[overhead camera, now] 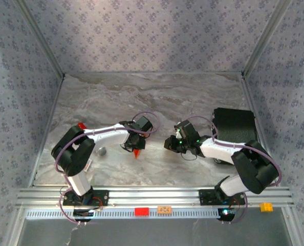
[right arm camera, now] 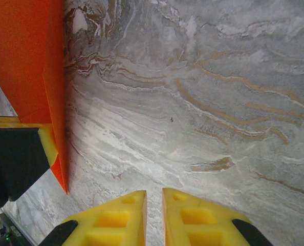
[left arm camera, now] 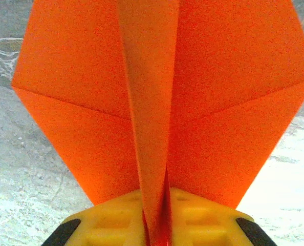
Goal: Fold a paper plane with a square sheet of paper (pick it up from the middle)
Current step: Move the paper plane to the center of the table.
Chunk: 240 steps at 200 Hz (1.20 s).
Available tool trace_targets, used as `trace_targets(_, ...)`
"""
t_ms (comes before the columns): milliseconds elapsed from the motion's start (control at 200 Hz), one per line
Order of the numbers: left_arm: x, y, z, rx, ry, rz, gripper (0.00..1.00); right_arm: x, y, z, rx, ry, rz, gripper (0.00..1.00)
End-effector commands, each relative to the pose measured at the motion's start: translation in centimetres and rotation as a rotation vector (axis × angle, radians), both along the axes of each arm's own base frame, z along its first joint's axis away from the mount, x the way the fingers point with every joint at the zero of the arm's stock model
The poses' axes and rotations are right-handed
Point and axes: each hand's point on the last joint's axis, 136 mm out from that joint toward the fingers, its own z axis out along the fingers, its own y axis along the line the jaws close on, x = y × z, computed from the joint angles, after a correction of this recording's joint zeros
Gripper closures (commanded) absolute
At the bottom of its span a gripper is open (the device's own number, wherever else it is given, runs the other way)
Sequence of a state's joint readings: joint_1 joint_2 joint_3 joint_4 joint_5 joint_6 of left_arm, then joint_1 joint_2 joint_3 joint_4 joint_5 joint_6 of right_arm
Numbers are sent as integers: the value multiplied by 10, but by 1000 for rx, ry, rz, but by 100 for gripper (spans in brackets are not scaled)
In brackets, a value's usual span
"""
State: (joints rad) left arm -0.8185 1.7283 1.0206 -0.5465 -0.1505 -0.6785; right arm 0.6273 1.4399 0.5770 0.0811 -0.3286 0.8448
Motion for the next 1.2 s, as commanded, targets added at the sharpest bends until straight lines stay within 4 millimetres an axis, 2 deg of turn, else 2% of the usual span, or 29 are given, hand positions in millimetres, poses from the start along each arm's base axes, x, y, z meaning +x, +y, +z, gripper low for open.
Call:
trace_targets(0, 1, 0, -5, 23, 6, -8, 84, 2, 4, 3, -5, -10, 18, 82)
trace_targets(210, -3, 0, -14, 52, 24, 2, 82, 3, 4, 7, -4, -18, 20, 82)
trace_targets(490, -6, -12, -17, 72, 21, 13, 75, 2, -1, 14, -11, -37, 11, 82)
trace_targets(685, -6, -19, -23, 62, 38, 84, 73, 1, -9, 20, -15, -57, -8, 81)
trace_targets(839, -8, -28, -29, 40, 50, 128, 67, -1, -14, 21, -17, -65, -15, 80)
trace_targets(1194, -7, -31, -22, 64, 34, 143, 66, -3, -19, 22, -19, -75, -25, 80)
